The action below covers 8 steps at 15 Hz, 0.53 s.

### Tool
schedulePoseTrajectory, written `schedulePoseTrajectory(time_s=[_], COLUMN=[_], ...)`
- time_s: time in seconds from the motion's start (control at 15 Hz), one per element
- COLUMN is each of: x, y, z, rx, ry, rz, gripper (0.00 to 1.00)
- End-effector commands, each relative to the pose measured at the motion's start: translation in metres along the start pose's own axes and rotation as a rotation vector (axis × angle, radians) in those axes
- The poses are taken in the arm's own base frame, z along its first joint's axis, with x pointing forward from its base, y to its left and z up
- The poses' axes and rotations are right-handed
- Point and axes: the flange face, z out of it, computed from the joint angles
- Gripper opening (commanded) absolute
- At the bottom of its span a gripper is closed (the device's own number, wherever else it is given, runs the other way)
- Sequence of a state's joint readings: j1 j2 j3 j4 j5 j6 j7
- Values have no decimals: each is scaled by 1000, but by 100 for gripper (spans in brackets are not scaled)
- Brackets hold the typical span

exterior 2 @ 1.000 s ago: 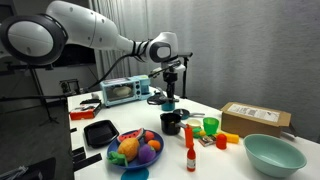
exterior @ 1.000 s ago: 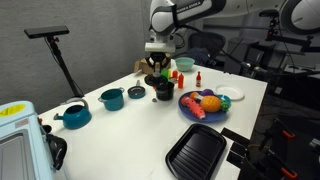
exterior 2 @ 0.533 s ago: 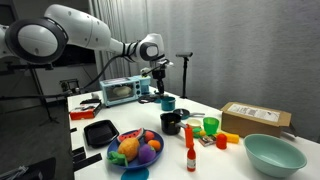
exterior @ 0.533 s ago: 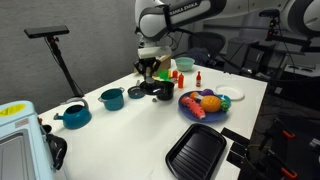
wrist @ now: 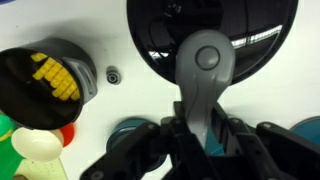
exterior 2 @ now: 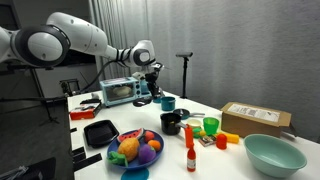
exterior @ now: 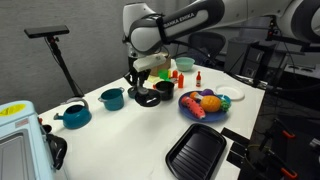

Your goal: Remove the black lid from the black pot

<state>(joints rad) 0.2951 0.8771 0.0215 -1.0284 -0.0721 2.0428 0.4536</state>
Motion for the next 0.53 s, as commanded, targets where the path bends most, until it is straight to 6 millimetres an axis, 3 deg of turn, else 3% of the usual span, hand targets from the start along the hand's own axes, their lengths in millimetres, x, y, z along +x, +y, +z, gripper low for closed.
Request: schedulePoseTrajectory(time_s=[0.0,0.47], x=[-2,-14], y=[-12,-16], z=[26,73], rx=[-16,-56], ry=[15,-27], rz=[-34,-40], gripper=[7,7])
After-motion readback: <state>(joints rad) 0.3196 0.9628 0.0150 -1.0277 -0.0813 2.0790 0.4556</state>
